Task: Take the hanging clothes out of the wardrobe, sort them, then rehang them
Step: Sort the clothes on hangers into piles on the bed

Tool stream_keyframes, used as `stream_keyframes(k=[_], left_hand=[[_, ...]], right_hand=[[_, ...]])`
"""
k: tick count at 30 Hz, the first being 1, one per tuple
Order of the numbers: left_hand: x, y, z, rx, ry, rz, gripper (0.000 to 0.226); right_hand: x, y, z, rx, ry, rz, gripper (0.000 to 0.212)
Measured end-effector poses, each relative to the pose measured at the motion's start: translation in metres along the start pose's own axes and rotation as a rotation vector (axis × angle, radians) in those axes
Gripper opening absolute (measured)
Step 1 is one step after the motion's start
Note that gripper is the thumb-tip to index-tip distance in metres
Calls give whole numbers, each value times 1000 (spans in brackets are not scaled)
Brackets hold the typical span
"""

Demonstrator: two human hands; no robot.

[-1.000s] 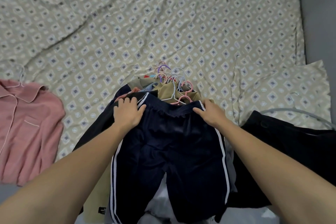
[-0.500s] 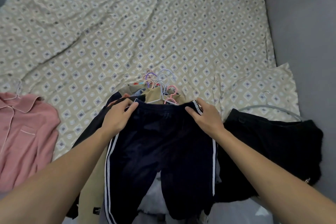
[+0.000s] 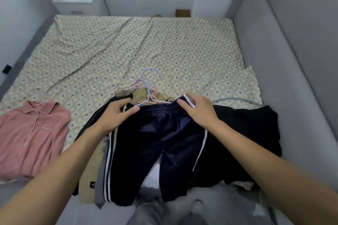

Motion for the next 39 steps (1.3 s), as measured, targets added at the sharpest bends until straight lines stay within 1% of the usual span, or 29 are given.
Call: stream_keyframes(k=[2, 4, 7, 10, 12, 13, 15, 17, 19, 22, 25, 26, 27, 29, 32, 35, 37, 39], left_hand=[[12, -34, 23, 41, 4, 8, 30], [21, -64, 41, 67, -7, 89, 21], [39, -101, 65, 129, -15, 204, 19], [64, -122, 88, 188, -6, 205, 17], [80, -132, 105, 253, 12, 180, 16], [87, -138, 113, 277, 14, 155, 16], [99, -149, 128, 325, 33, 101, 19], [109, -164, 140, 375, 69, 50, 23], [121, -172, 142, 390, 97, 19, 30], [145, -192, 138, 378, 40, -59, 40], [180, -207, 146, 402, 7, -140, 32], [190, -211, 152, 414, 1, -165, 36], [200, -213, 159, 429, 0, -187, 40], [216, -212, 172, 451, 5, -217, 40], [236, -195, 188, 456, 23, -230, 35], [252, -160, 194, 412, 19, -210, 37], [266, -126, 197, 379, 29, -196, 38], [281, -87, 198, 326, 55, -184, 35]], right_hand=[[-28, -29, -9, -35, -35, -15, 38], [-54, -62, -9, -49, -80, -34, 37], [-86, -110, -1, -40, -171, -51, 44], [-107, -145, -7, -71, -258, -56, 42], [-118, -167, -16, -72, -245, -29, 37], [-124, -180, -18, -52, -226, 0, 31], [-137, -211, -21, 17, -167, 99, 21], [-149, -248, -21, 100, -119, 198, 22], [-159, -277, -19, 152, -113, 252, 23], [-178, -327, -26, 180, -144, 332, 23], [-208, -366, -26, 211, -196, 411, 26], [-219, -377, -22, 239, -217, 429, 28], [-230, -387, -17, 263, -241, 449, 33], [-250, -401, -4, 287, -270, 487, 39], [-266, -404, 18, 294, -281, 505, 36], [-271, -387, 48, 319, -270, 508, 36], [-274, -366, 81, 353, -253, 500, 42], [-272, -337, 121, 374, -249, 461, 42]])
Point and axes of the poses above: each hand's wrist, its own y-axis towards the middle knuckle, its own x-axis out of the palm, z = x × y, the point moved 8 cm from there along y, towards the middle knuckle, and after that the axes turned 11 degrees about -x, right-handed, at the moved point
